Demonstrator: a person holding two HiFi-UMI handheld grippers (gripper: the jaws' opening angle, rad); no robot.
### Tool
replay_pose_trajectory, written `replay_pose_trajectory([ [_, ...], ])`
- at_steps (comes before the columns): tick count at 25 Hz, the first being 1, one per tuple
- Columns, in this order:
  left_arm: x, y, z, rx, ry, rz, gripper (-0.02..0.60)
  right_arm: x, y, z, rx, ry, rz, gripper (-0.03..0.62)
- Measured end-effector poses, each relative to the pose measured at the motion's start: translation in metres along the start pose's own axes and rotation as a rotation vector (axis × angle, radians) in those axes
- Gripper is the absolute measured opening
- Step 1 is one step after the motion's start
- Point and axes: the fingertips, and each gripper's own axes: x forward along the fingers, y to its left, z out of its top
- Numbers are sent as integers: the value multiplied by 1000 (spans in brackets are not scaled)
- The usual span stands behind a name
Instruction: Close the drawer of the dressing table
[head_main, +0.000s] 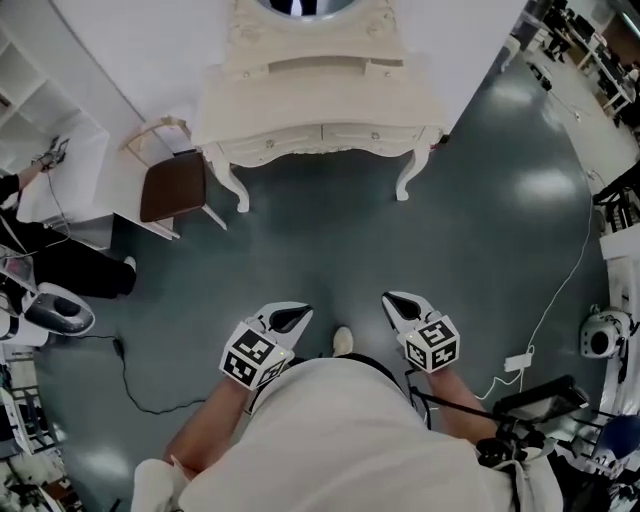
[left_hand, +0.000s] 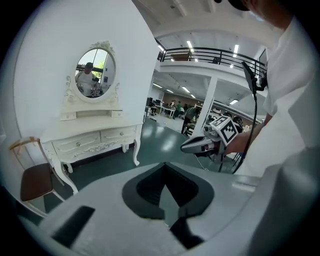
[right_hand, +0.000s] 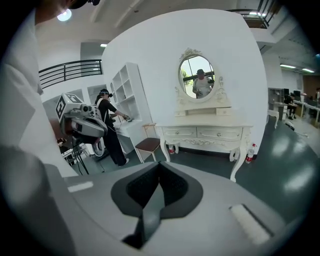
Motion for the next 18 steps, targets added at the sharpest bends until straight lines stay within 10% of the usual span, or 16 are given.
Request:
replay_pose_trajectory([
  [3, 26, 13, 21, -7, -11, 12, 3, 7, -36, 6, 5, -10, -2, 88],
  [9, 58, 33, 49, -15, -6, -6, 3, 25, -83, 16, 39, -4, -36, 69],
  [18, 127, 191, 94, -27, -17, -77, 3, 144, -175, 73, 104, 18, -142, 49],
])
